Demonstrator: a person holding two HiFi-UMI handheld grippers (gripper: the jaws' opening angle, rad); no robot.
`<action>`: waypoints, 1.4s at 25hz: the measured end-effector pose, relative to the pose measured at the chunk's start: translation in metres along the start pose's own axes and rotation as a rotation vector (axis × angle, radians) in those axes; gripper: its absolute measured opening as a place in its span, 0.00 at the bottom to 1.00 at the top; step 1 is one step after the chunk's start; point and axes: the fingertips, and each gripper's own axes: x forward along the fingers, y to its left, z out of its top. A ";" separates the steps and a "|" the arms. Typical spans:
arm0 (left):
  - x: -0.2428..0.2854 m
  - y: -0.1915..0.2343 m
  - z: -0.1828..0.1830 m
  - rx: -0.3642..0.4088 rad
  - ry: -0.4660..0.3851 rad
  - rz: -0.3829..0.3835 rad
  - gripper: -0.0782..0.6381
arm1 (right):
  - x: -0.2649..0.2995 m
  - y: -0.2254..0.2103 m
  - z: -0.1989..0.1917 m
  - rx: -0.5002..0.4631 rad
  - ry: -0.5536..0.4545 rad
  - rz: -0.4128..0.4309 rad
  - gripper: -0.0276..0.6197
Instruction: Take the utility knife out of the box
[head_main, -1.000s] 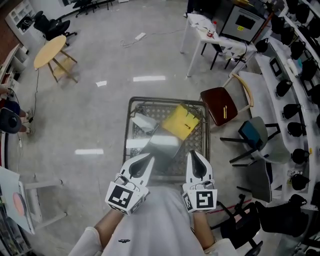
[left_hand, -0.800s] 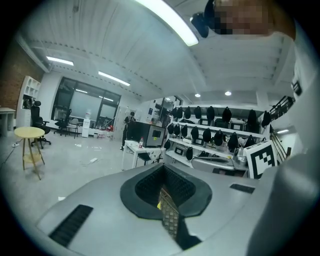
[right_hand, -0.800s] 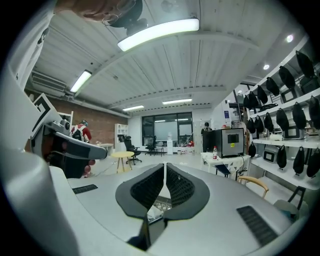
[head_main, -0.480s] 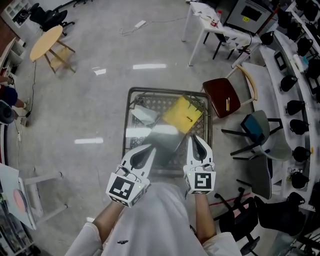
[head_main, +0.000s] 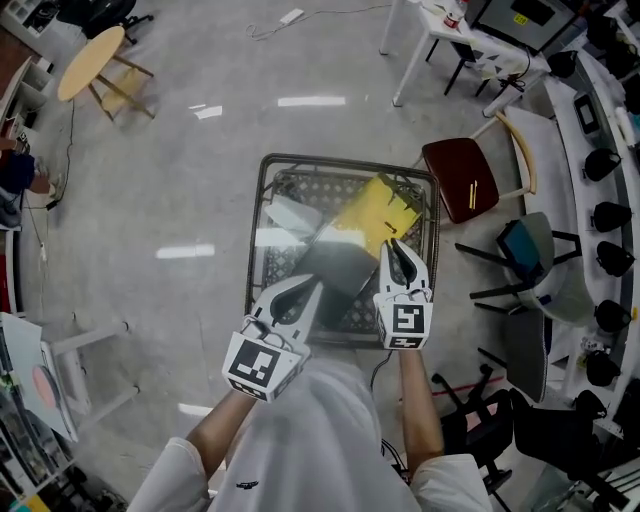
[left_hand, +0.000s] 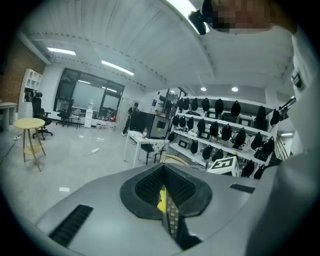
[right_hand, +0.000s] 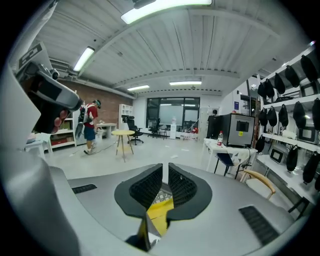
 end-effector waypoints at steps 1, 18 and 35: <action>0.005 0.001 -0.002 -0.004 0.009 0.001 0.11 | 0.008 -0.003 -0.009 0.001 0.014 0.004 0.06; 0.058 0.018 -0.034 -0.052 0.098 0.036 0.11 | 0.130 -0.043 -0.174 -0.145 0.396 0.185 0.21; 0.085 0.030 -0.053 -0.150 0.144 0.059 0.11 | 0.175 -0.059 -0.295 -0.374 0.853 0.440 0.25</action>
